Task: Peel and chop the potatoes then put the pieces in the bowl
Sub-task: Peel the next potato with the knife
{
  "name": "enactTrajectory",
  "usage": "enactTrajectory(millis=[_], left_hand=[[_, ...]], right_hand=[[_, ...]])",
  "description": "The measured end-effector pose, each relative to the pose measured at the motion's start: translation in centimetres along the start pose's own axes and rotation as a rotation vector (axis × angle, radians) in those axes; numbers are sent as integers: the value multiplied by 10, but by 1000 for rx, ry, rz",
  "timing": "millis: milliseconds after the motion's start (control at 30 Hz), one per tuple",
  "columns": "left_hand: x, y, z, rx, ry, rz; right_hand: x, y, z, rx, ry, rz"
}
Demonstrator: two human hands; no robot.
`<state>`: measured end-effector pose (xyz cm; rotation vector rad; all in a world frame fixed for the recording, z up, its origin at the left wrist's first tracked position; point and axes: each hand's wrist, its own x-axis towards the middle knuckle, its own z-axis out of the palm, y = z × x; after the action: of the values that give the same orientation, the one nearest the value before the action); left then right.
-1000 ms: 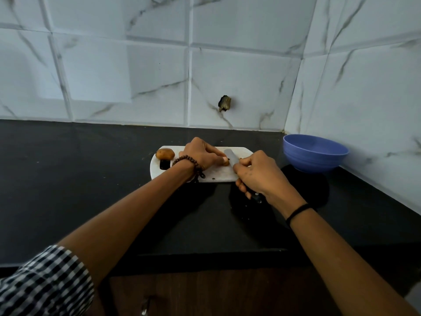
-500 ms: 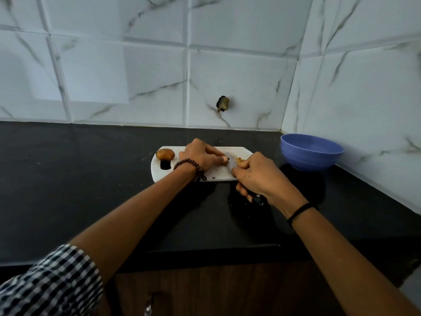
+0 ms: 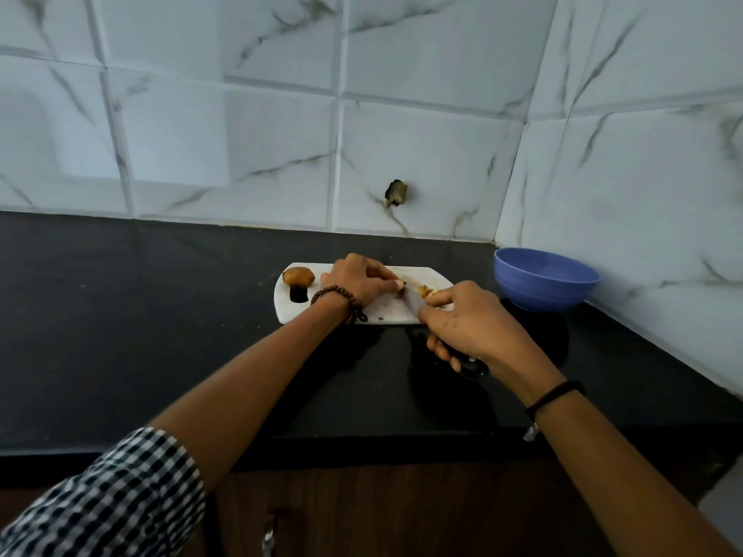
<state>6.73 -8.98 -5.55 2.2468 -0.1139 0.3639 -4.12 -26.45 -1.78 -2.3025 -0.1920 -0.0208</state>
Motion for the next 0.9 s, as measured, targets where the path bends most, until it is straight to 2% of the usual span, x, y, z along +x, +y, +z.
enactTrajectory(millis=[267, 433, 700, 900], left_hand=[[5, -3, 3, 73, 7, 22], [7, -3, 7, 121, 42, 45], [5, -6, 4, 99, 5, 64], [6, -4, 6, 186, 29, 82]], right_hand=[[3, 0, -14, -105, -18, 5], [3, 2, -10, -63, -25, 2], [0, 3, -3, -32, -32, -23], [4, 7, -8, -37, 22, -14]])
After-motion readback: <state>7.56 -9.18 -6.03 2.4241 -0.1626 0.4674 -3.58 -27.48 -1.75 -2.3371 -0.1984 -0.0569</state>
